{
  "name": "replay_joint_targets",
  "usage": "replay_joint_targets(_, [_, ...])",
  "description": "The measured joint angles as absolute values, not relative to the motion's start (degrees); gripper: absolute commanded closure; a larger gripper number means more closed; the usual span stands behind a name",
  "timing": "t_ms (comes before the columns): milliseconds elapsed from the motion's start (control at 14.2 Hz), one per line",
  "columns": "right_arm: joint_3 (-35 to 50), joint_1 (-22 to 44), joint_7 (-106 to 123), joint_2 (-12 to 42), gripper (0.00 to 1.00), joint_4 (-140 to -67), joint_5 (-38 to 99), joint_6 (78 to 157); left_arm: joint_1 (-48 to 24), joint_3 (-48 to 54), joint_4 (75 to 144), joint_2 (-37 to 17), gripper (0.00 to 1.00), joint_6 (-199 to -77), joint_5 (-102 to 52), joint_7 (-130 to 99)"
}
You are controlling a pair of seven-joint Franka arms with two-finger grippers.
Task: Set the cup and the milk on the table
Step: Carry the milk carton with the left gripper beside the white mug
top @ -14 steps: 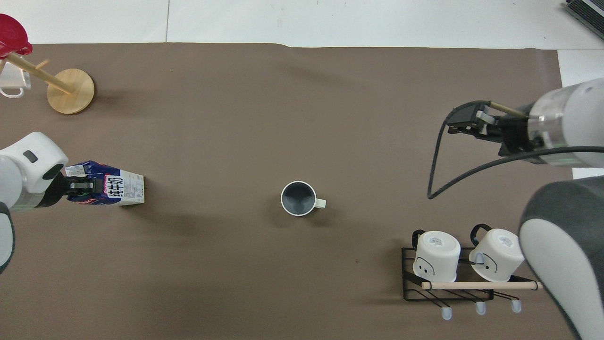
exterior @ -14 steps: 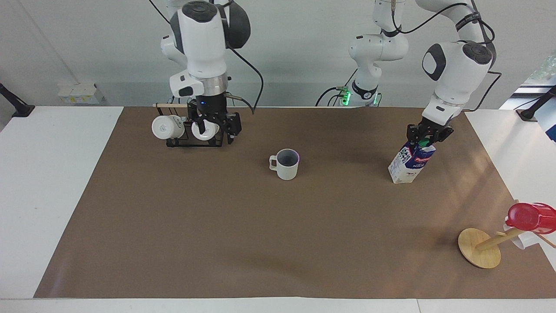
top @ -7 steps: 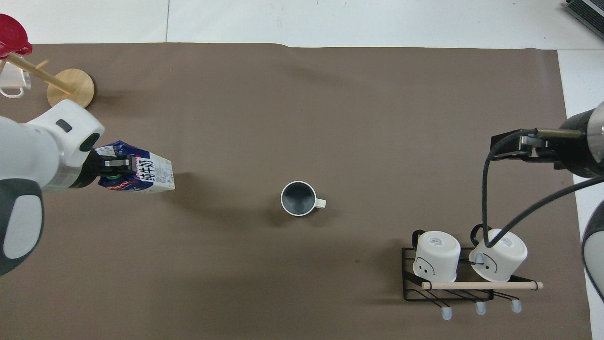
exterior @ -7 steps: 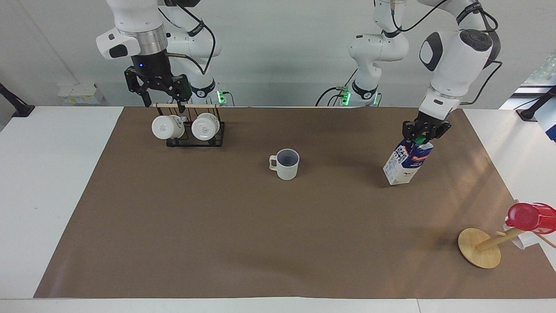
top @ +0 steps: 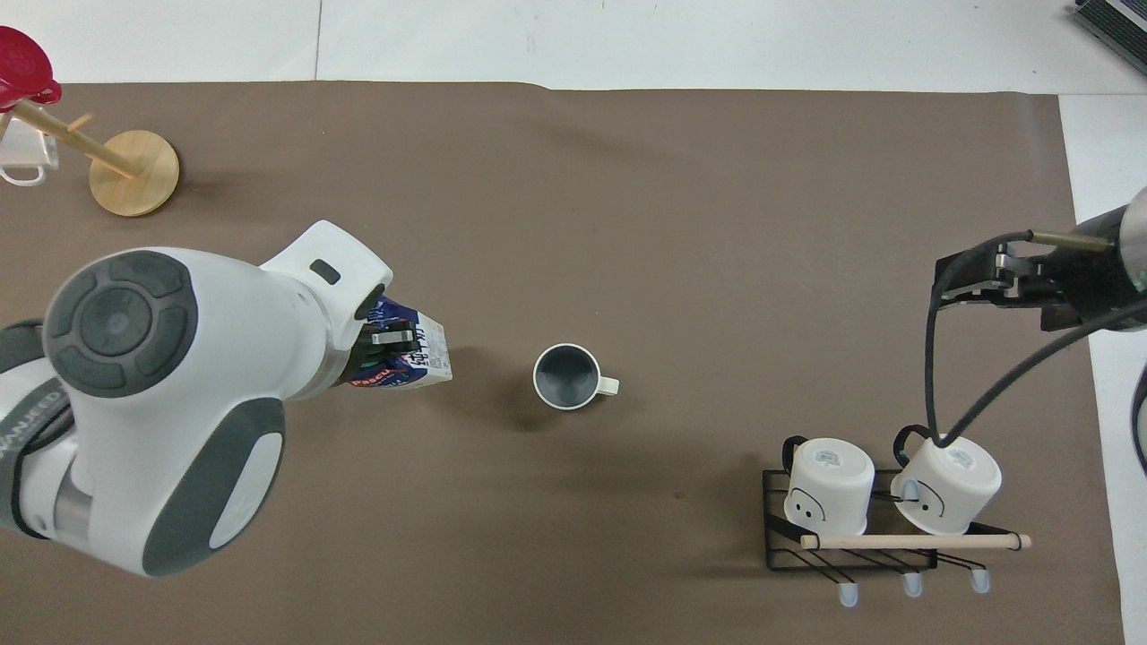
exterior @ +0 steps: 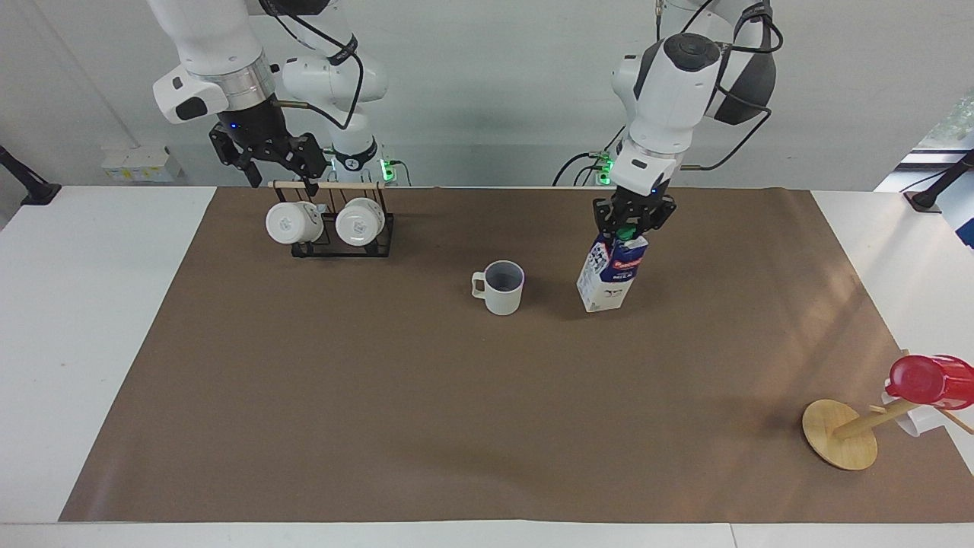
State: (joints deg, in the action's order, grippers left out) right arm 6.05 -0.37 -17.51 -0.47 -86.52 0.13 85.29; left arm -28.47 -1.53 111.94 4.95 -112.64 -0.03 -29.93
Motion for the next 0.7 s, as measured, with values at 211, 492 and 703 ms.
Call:
replay_joint_targets(211, [6.1,-0.5,-17.4,-1.1,0.0,-88.0,0.1,86.0,-30.6,-1.6,112.6,3.8,0.53,-113.4,0.0,-31.9])
replay_joint_targets(492, [5.9,-1.2,-16.3,-2.5,0.0,-90.2,0.1,86.0,-32.4,-1.6,115.3,1.2,0.53,-118.1,0.0,-34.6])
replay_joint_targets(703, [5.9,-1.2,-16.3,-2.7,0.0,-90.3,0.1,86.0,-32.9,-1.5,115.4,0.5,0.46,-118.7,0.0,-35.5])
